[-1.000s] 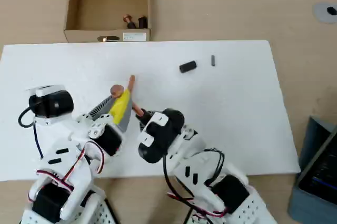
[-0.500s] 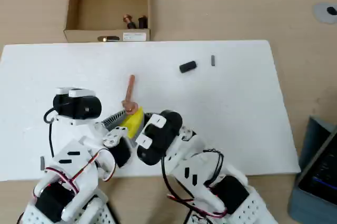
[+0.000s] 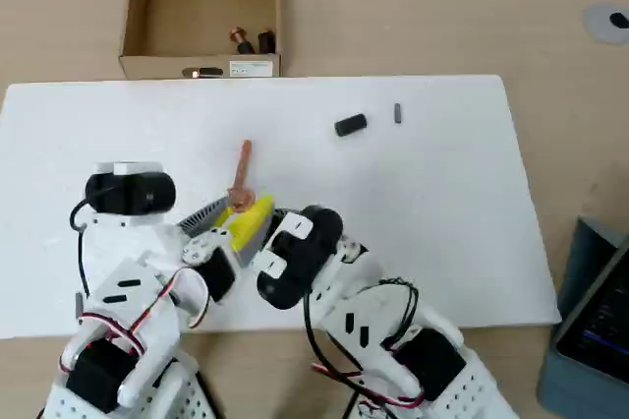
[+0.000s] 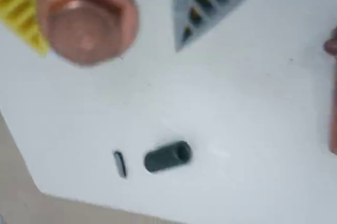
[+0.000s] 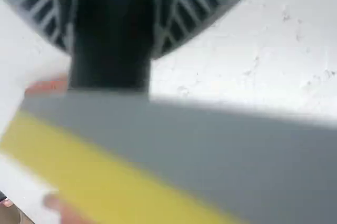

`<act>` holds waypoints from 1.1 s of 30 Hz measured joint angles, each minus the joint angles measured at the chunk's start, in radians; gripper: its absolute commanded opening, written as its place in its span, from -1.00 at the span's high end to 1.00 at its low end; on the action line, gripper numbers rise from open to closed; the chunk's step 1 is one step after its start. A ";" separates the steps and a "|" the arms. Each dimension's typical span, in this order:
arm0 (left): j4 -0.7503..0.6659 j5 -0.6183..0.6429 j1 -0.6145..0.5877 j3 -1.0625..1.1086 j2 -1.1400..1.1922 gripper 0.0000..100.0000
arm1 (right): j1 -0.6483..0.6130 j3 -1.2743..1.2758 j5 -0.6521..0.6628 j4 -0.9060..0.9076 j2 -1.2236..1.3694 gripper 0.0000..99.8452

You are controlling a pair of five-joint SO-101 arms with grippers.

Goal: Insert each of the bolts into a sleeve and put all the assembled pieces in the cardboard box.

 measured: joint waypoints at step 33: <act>0.060 -0.276 -0.525 0.068 -0.002 1.00 | 0.351 -0.002 0.000 0.015 0.000 0.98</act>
